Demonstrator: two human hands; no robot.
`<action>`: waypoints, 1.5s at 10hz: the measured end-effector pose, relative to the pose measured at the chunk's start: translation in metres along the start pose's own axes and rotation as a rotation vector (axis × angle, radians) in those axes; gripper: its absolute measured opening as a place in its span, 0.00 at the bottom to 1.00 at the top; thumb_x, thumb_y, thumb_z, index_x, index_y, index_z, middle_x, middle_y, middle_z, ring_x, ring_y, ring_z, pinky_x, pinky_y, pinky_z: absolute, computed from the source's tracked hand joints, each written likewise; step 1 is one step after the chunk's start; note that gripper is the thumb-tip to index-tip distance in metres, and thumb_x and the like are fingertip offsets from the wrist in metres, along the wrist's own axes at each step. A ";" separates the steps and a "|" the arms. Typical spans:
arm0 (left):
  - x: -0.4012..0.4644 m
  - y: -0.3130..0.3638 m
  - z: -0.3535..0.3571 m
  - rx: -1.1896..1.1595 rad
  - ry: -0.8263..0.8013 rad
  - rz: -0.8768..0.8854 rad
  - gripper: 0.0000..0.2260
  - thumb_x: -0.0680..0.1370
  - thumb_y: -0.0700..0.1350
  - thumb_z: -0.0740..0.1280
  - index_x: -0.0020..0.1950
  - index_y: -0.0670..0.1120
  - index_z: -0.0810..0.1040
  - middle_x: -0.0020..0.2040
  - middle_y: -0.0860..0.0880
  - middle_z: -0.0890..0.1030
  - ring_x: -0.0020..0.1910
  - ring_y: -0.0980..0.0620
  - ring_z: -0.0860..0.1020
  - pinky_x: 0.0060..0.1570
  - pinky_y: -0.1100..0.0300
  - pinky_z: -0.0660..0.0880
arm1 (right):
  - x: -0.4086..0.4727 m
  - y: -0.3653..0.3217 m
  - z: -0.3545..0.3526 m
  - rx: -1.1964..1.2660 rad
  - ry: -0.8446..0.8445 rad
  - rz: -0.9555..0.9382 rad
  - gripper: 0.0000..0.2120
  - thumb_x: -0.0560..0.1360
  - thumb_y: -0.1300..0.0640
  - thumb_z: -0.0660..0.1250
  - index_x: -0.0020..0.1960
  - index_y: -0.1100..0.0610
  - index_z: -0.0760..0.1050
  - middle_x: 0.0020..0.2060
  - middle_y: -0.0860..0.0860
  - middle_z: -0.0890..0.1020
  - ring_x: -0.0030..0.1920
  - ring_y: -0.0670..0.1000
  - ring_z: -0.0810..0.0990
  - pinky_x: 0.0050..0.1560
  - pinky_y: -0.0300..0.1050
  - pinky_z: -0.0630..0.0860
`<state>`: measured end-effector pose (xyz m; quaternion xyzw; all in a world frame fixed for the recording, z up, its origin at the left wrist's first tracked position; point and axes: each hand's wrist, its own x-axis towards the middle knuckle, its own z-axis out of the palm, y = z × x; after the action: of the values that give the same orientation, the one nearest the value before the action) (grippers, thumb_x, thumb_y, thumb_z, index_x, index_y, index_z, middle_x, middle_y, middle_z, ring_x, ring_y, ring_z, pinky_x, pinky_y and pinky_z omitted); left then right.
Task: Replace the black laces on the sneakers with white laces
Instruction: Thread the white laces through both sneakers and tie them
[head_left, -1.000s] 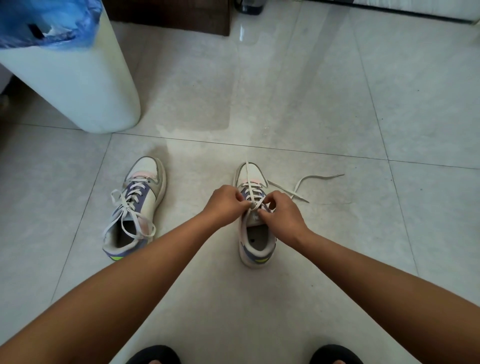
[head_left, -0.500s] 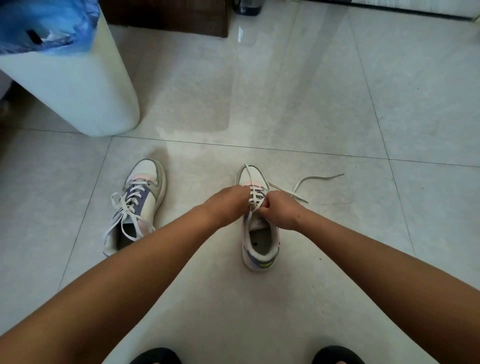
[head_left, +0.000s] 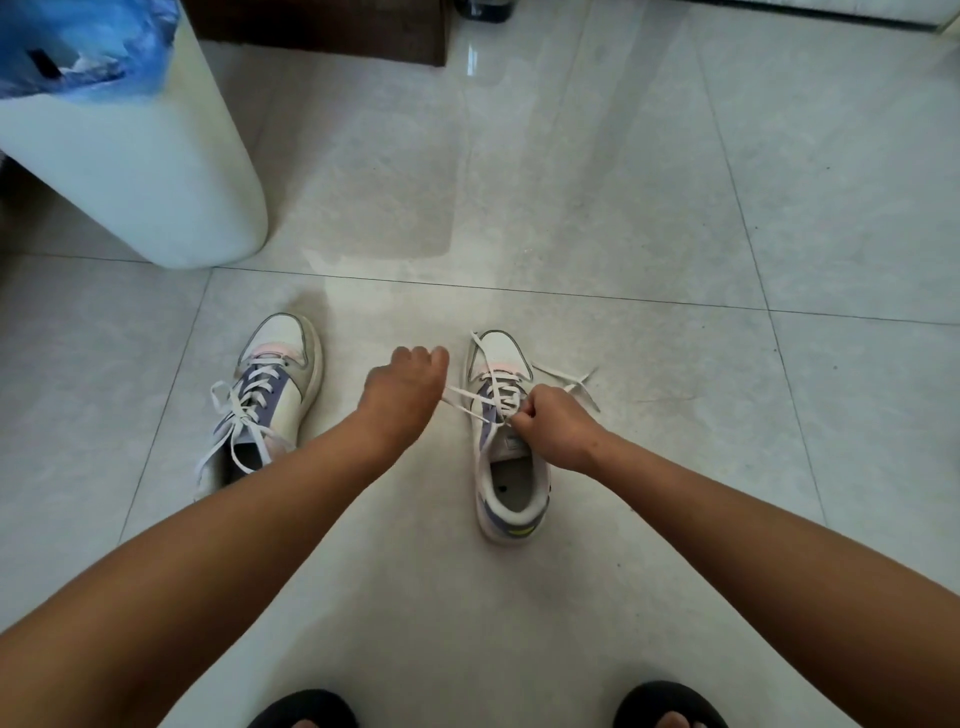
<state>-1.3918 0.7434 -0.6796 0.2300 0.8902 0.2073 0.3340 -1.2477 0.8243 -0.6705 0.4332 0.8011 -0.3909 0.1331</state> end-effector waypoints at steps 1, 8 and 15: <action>0.001 -0.005 -0.001 -0.427 -0.081 -0.165 0.07 0.77 0.43 0.64 0.48 0.41 0.70 0.38 0.45 0.71 0.38 0.44 0.75 0.35 0.55 0.73 | 0.000 0.001 0.001 0.009 0.012 0.004 0.19 0.74 0.62 0.61 0.26 0.57 0.60 0.24 0.53 0.65 0.28 0.51 0.64 0.33 0.45 0.61; 0.023 -0.035 -0.034 -0.238 0.011 -0.180 0.16 0.83 0.50 0.51 0.63 0.43 0.71 0.42 0.40 0.79 0.40 0.42 0.78 0.36 0.54 0.74 | 0.000 0.008 -0.003 0.183 -0.058 0.116 0.18 0.76 0.61 0.59 0.28 0.57 0.63 0.27 0.52 0.66 0.30 0.51 0.64 0.33 0.43 0.62; -0.048 -0.006 0.048 0.781 -0.162 0.368 0.10 0.81 0.41 0.56 0.61 0.39 0.65 0.52 0.43 0.81 0.49 0.43 0.81 0.36 0.57 0.67 | 0.002 0.003 -0.007 -0.118 0.129 0.042 0.11 0.74 0.61 0.62 0.56 0.62 0.68 0.48 0.58 0.79 0.47 0.59 0.78 0.36 0.46 0.68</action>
<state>-1.3281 0.7226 -0.6923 0.5091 0.8171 -0.1074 0.2484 -1.2452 0.8320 -0.6685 0.4658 0.8204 -0.3112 0.1147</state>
